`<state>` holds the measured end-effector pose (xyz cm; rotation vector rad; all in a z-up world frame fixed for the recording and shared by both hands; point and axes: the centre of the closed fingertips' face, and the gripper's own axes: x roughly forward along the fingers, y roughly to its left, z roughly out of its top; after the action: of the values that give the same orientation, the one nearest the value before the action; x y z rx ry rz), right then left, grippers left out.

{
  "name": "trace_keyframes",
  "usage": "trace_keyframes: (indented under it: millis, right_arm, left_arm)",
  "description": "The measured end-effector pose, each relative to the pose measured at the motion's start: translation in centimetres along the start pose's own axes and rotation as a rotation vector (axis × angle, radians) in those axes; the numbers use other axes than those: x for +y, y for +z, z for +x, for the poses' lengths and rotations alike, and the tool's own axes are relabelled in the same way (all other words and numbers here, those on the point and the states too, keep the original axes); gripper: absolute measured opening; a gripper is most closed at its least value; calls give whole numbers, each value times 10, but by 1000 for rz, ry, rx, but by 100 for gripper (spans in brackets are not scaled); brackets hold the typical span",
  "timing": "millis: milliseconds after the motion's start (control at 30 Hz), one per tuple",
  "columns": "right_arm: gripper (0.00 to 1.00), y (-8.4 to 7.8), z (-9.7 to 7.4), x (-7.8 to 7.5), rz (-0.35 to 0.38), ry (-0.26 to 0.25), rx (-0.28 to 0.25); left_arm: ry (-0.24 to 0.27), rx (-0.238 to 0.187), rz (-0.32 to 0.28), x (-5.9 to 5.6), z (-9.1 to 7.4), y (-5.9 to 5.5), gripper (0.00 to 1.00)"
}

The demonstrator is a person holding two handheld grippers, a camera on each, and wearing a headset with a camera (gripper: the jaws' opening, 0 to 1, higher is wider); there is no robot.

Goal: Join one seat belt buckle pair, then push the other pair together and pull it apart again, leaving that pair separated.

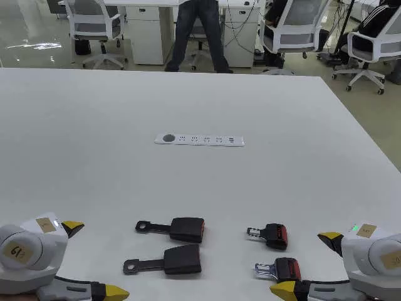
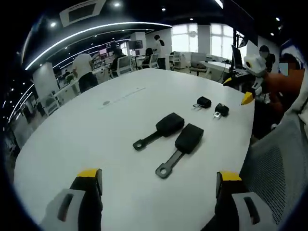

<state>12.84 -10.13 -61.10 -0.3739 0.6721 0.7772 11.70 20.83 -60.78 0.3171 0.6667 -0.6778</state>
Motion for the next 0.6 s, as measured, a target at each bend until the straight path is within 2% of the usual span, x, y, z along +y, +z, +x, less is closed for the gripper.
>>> trace_keyframes:
  millis: [333, 433, 600]
  right_arm:
    - [91, 0, 5, -2, -5, 3, -11]
    - [91, -2, 6, -3, -6, 1, -10]
    - [92, -4, 6, -1, 1, 3, -5]
  left_arm:
    - [5, -1, -3, 3, 0, 0, 99]
    - [-6, 10, 5, 0, 1, -3, 100]
    - [-13, 40, 16, 1, 1, -9, 99]
